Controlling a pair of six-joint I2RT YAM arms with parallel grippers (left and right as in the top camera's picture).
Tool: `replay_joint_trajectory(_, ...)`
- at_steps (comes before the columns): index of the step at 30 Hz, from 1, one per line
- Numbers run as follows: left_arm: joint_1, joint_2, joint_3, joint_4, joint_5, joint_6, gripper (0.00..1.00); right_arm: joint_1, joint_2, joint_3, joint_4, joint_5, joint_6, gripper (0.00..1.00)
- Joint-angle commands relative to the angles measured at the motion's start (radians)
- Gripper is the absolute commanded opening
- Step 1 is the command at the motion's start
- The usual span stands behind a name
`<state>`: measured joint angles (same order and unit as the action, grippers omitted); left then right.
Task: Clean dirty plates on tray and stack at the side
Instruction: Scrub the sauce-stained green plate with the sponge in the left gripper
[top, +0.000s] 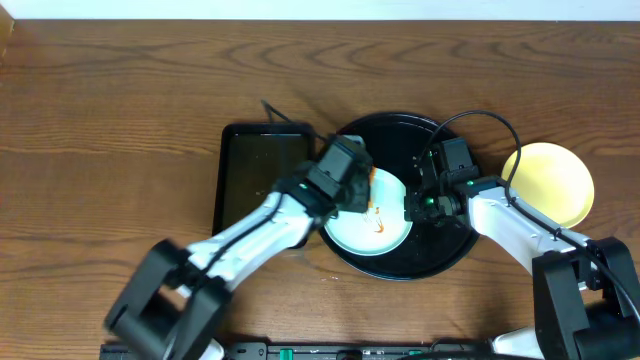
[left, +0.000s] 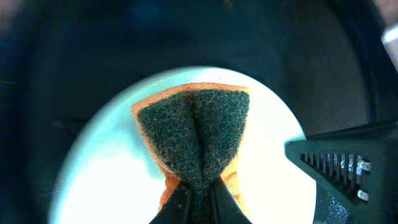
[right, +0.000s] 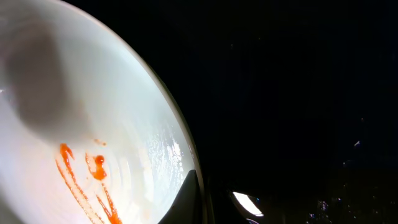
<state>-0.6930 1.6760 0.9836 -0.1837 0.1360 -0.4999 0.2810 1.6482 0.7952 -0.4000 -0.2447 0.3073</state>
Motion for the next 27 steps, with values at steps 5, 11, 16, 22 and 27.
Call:
replay_joint_trajectory(5, -0.112, 0.145, -0.013, 0.073, 0.116, -0.103, 0.08, 0.008, -0.003, -0.007, -0.005, 0.039, 0.018, 0.01)
replay_joint_trajectory(11, -0.156, 0.161, -0.013, 0.066, 0.114, -0.104, 0.08, 0.008, -0.003, -0.007, -0.005, 0.039, 0.018, 0.01)
replay_joint_trajectory(16, -0.159, 0.161, -0.013, 0.003, 0.011, -0.104, 0.08, 0.008, -0.003, -0.007, -0.012, 0.039, 0.018, 0.01)
replay_joint_trajectory(22, -0.14, 0.161, -0.013, -0.069, -0.264, -0.104, 0.08, 0.008, -0.003, -0.007, -0.017, 0.038, 0.018, 0.01)
replay_joint_trajectory(27, -0.071, 0.161, -0.011, -0.053, -0.284, -0.104, 0.08, 0.008, -0.003, -0.007, -0.023, 0.039, 0.018, 0.01)
